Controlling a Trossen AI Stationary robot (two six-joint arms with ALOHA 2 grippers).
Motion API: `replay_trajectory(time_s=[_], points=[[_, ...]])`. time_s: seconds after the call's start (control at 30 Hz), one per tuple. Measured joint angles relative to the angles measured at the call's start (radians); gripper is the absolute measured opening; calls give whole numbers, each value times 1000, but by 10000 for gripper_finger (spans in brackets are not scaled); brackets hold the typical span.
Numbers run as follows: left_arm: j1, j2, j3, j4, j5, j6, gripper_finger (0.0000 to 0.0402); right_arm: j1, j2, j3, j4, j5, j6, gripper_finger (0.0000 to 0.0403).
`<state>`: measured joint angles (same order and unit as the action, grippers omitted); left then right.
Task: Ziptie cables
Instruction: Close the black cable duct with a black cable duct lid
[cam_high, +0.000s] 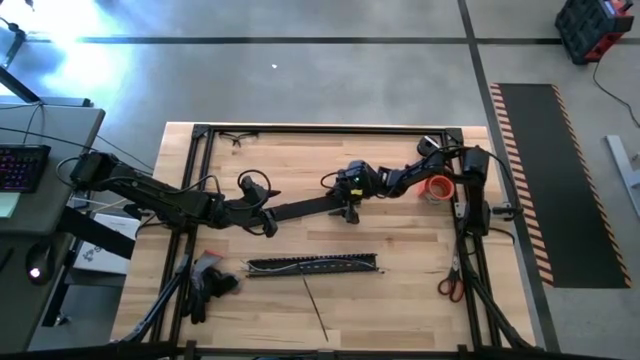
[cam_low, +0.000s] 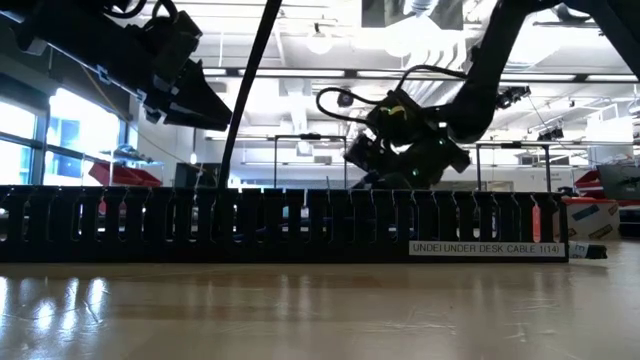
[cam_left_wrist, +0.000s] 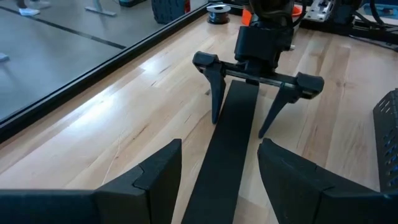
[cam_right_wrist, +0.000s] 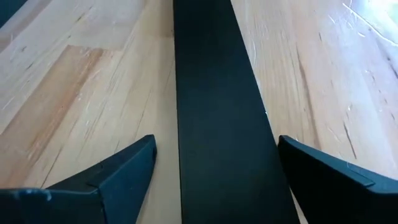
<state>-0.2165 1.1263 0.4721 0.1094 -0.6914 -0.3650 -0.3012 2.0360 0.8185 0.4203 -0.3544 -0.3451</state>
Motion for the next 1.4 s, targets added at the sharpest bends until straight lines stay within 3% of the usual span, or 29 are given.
replay_trajectory(time_s=[0.13,0.3,0.47,0.67,0.9,1.17,1.4], points=[[0,0,0,0,0,-1,188,0,19,-29,64,-6,27,297],[0,0,0,0,0,-38,188,0,20,-69,132,19,62,205],[0,0,1,0,0,-44,188,2,6,-72,125,27,75,206],[0,0,61,-21,45,12,188,2,-97,-83,9,72,112,206],[-2,-1,197,-250,66,35,188,23,-238,-98,-160,128,126,205],[-36,-22,266,-346,53,28,188,39,-343,-293,116,110,260,205],[-60,-115,266,-351,55,18,188,116,-441,-319,86,109,320,205]])
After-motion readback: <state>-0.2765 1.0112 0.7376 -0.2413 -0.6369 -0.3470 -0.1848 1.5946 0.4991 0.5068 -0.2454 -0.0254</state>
